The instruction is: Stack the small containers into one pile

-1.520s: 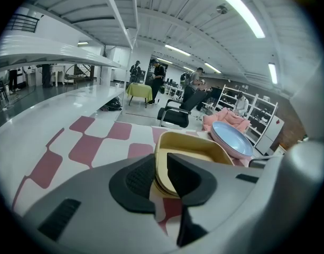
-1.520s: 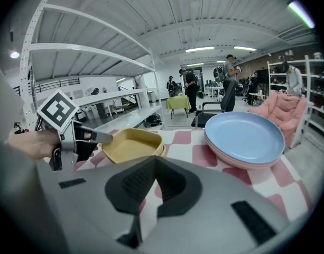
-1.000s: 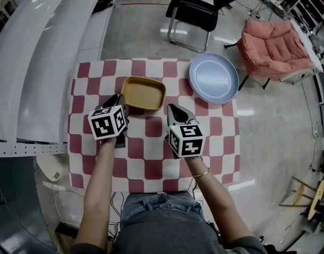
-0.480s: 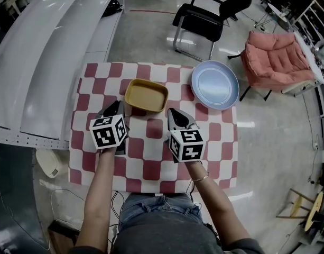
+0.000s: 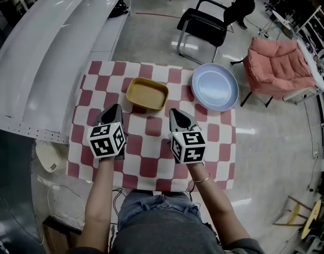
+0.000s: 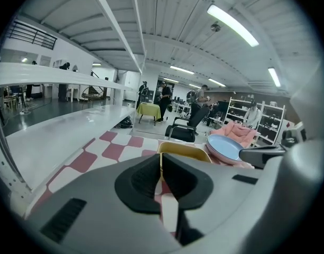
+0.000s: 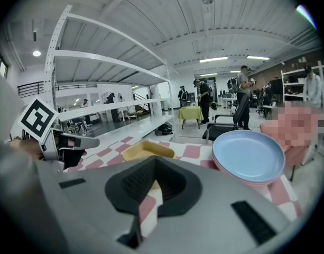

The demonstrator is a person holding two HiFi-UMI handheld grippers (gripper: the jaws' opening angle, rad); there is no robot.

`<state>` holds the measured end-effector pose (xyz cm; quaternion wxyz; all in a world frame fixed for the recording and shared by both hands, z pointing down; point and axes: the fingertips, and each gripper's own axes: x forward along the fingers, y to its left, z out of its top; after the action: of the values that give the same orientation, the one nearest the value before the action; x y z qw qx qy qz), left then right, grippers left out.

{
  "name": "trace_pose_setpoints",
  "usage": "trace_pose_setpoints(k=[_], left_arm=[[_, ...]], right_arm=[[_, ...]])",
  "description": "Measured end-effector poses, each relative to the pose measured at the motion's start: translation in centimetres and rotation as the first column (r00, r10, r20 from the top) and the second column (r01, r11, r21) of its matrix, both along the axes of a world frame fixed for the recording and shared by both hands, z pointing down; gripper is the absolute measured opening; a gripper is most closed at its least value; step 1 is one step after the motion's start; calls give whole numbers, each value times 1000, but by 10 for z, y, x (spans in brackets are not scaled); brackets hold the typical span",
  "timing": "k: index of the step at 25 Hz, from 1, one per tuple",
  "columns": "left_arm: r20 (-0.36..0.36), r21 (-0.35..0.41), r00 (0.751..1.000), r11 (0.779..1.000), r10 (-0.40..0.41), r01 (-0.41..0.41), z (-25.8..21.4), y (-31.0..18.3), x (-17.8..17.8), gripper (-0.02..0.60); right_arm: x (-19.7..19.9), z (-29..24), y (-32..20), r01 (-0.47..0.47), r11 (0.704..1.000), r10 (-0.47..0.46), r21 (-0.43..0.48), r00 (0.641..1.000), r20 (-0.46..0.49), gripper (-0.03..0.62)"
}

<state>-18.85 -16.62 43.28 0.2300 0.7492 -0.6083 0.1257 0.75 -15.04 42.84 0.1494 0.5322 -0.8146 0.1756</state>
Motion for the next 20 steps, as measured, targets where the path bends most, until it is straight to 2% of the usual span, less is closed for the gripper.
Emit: trace_pose_setpoints(k=[20], left_arm=[[15,89,999,995,-48,46,-23,54,19,20]], right_arm=[[31,-28,27,20,997,-23,71,999,45,9]])
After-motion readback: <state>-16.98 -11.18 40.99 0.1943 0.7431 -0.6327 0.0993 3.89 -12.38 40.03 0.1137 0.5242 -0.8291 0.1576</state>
